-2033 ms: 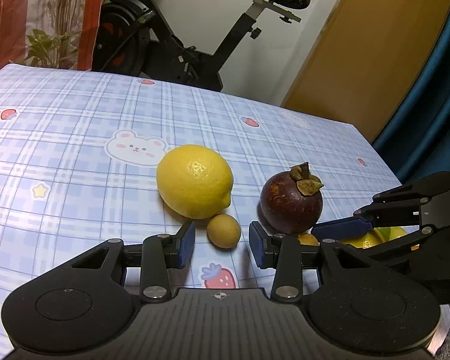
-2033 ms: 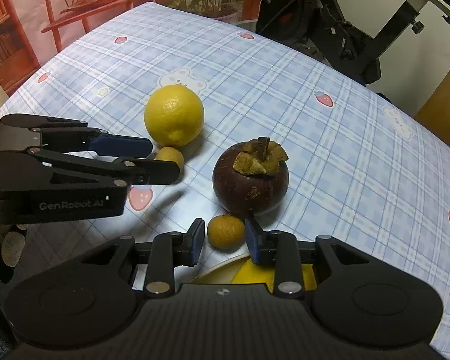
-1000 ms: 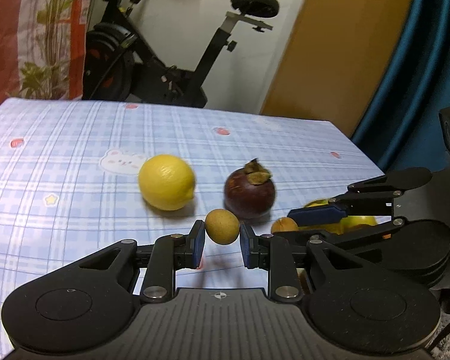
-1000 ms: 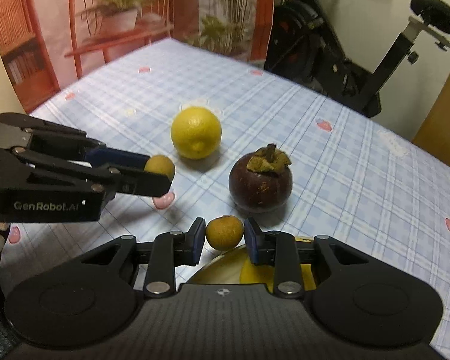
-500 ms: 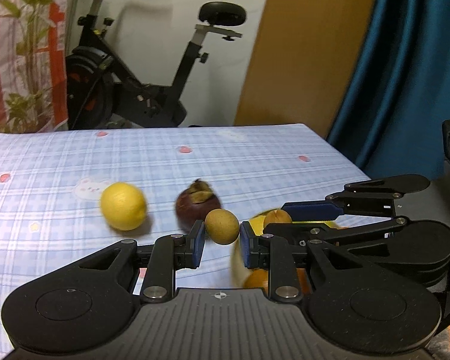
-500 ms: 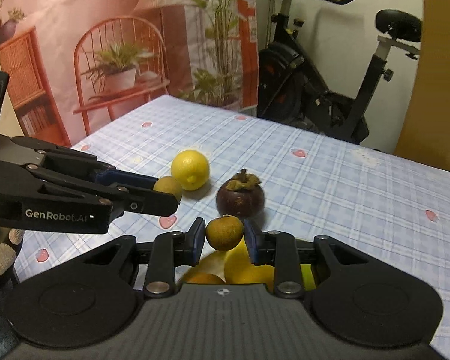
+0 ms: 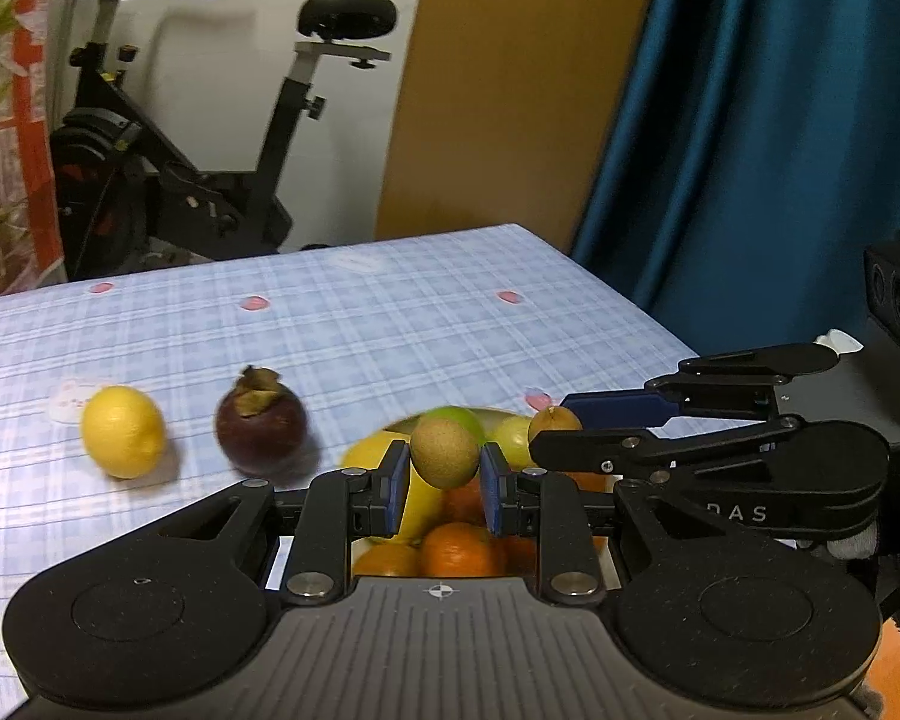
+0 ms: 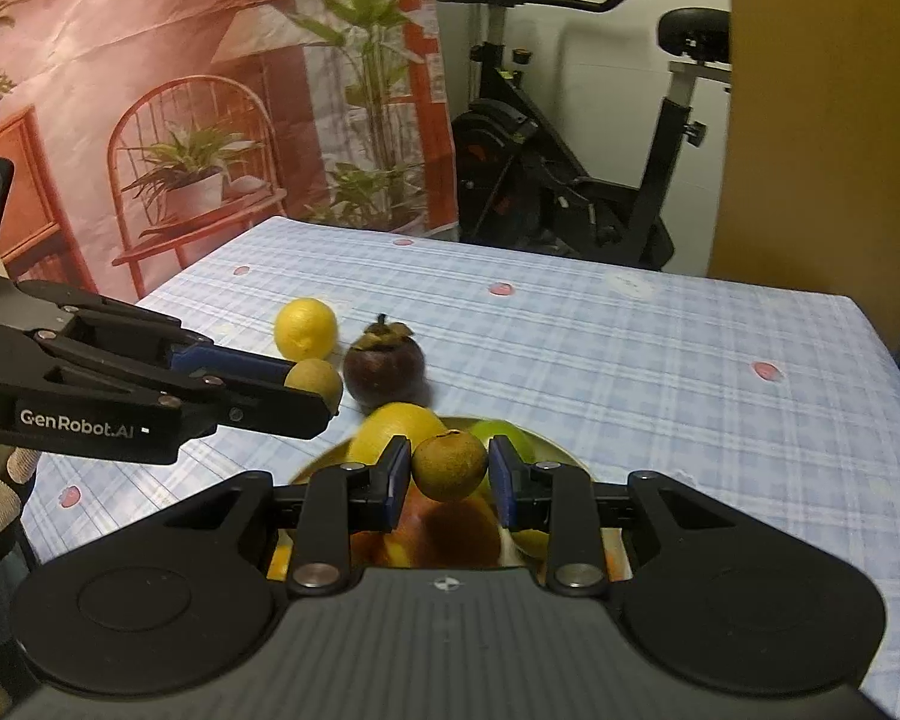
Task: Organize fruits
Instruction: 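Carry both small brown fruits onto the plate and open both tools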
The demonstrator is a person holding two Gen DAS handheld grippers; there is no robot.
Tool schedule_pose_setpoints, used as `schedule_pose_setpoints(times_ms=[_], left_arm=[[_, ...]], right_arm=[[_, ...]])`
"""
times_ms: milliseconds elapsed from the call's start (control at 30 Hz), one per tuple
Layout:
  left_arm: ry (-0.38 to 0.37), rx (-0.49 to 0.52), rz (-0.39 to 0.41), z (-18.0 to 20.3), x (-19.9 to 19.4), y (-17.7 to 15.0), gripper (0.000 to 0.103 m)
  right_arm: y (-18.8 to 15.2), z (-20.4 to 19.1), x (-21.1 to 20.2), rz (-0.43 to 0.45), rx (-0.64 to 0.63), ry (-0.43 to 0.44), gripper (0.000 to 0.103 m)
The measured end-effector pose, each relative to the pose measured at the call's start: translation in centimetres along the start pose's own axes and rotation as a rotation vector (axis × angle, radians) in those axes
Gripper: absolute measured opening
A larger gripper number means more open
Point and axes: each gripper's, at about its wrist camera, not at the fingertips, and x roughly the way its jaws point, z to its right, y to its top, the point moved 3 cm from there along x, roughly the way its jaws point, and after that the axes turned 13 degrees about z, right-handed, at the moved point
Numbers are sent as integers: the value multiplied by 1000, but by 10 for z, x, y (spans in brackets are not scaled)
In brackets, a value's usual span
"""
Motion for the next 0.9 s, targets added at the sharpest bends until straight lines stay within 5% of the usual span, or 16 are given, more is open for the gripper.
schedule_pose_setpoints(times_ms=[567, 900], left_arm=[[-130, 42, -54, 28, 7, -17, 26], [-186, 23, -154, 37, 10, -52, 27]], right_arm=[[-20, 19, -27, -38, 16, -1, 30], [-58, 0, -31, -149, -25, 53, 30]])
